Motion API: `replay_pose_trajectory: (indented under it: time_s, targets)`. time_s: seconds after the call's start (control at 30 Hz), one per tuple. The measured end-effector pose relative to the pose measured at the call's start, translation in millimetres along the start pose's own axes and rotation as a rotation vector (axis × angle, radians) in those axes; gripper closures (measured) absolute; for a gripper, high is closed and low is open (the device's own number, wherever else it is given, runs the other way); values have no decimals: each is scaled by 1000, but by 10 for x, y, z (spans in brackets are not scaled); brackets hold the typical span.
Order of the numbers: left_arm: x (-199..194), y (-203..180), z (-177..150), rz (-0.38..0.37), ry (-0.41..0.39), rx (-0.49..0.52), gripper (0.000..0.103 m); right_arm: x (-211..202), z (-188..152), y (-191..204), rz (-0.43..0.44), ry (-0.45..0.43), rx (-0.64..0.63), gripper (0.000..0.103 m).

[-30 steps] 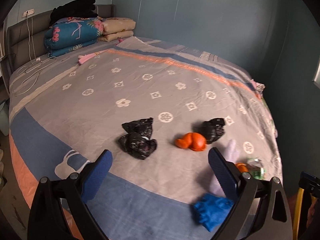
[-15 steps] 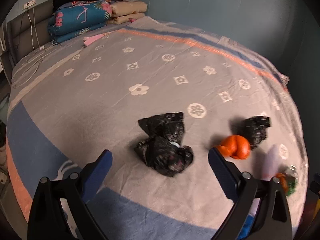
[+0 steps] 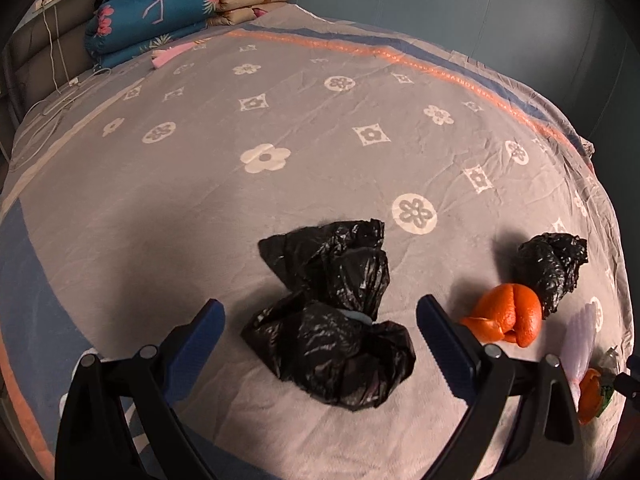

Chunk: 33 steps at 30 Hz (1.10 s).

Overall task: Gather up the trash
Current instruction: 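Grasp the black plastic bag with the left gripper while the right grasps the green snack packet, then lift the black bag and green packet and carry them over the bin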

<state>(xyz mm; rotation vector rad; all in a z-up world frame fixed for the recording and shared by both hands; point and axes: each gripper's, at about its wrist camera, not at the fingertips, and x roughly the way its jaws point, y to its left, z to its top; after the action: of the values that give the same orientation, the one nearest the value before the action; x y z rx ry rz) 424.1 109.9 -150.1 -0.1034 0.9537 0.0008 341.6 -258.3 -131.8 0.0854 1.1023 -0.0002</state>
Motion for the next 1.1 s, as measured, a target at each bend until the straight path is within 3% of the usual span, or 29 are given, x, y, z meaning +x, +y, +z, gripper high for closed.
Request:
replay_pose_trajectory:
  time_s: [0.13,0.3,0.53,0.73,0.83,1.1]
  targets:
    - [68,-24,7,8,3,19,11,114,-9,-18,-25,25,4,18]
    - [141,-46,6,1,19,34,22,223,-24,-13,-58,54,4,25]
    - [227,-46,-61,-21,47,19,53,291,-44,49,-78,82,-13,44]
    - [149,-61,-60,2,36,15,67,270,-38,86,-76,83,-10,60]
    - [93,-54,-77,7,31,11,70,241,-40,89,-83,78,3,66]
    - [-261,37,-114,-60,-8,-51,71,32,-96,105,-78,42,4,69]
